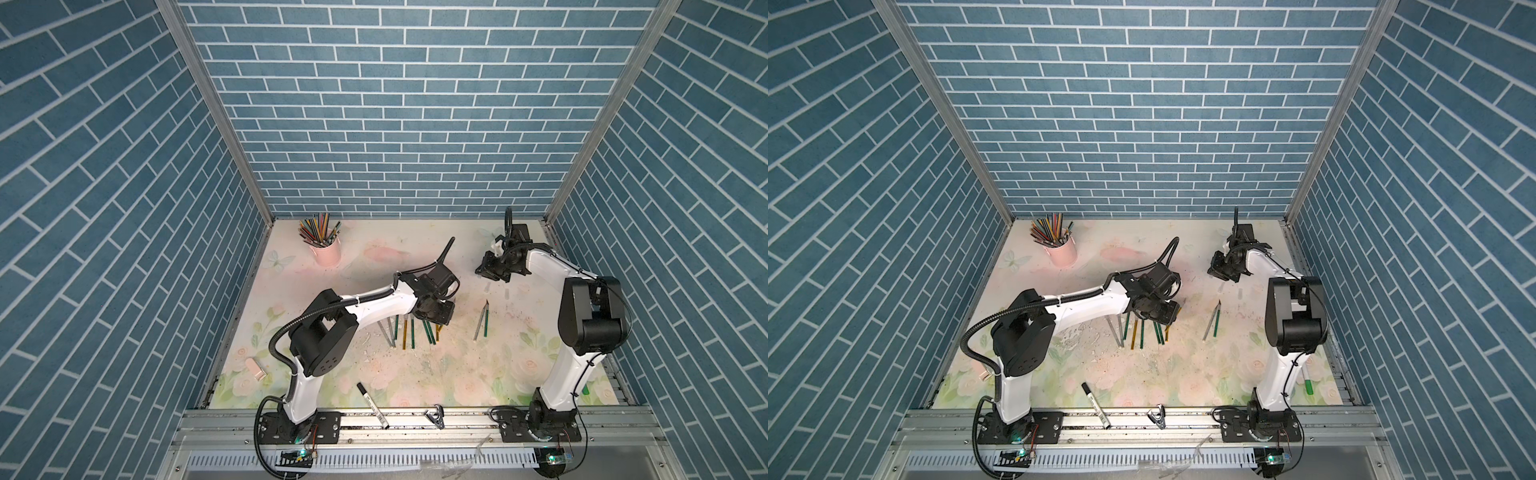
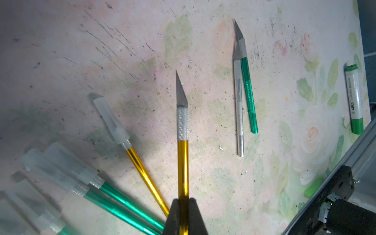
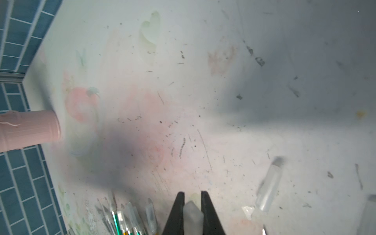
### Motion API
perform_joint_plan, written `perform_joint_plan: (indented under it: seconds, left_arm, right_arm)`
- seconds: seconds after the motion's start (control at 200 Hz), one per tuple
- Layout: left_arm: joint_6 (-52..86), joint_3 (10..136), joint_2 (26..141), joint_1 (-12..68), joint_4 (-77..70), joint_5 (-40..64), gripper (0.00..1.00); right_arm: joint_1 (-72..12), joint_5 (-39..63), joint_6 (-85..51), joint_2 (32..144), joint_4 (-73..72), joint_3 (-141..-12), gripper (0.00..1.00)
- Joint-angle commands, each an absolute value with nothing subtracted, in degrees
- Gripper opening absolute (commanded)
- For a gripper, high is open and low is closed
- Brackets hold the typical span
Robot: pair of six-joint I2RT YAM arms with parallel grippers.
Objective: Remove protective caps from carving knives
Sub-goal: Place the protective sleeve at the center of the board.
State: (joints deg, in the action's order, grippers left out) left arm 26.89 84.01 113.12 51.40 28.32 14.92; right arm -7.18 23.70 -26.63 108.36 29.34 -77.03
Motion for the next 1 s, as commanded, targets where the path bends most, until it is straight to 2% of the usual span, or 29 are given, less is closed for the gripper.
perform_joint_plan:
  seconds: [0.0, 0.335, 0.55, 0.995]
  left_arm:
    - [26.1, 85.3, 113.3, 50.7, 27.3, 15.2, 0.01]
    - [26.1, 84.1, 113.3, 50.4, 26.3, 15.9, 0.01]
    - [26.2, 83.8, 113.6, 50.3, 25.7, 16.2, 0.01]
    - [26.2, 83.4, 113.6, 49.7, 25.1, 16.6, 0.01]
  right_arm:
    - [-7.3, 20.4, -22.7, 110.7, 35.1, -79.1, 0.04]
    - [-8.9, 17.9, -22.1, 115.8, 38.2, -83.4, 0.05]
    - [-9.5, 16.4, -22.1, 117.6, 39.8, -85.0, 0.11]
    - [-9.9, 15.6, -21.8, 118.1, 41.3, -86.8, 0.44]
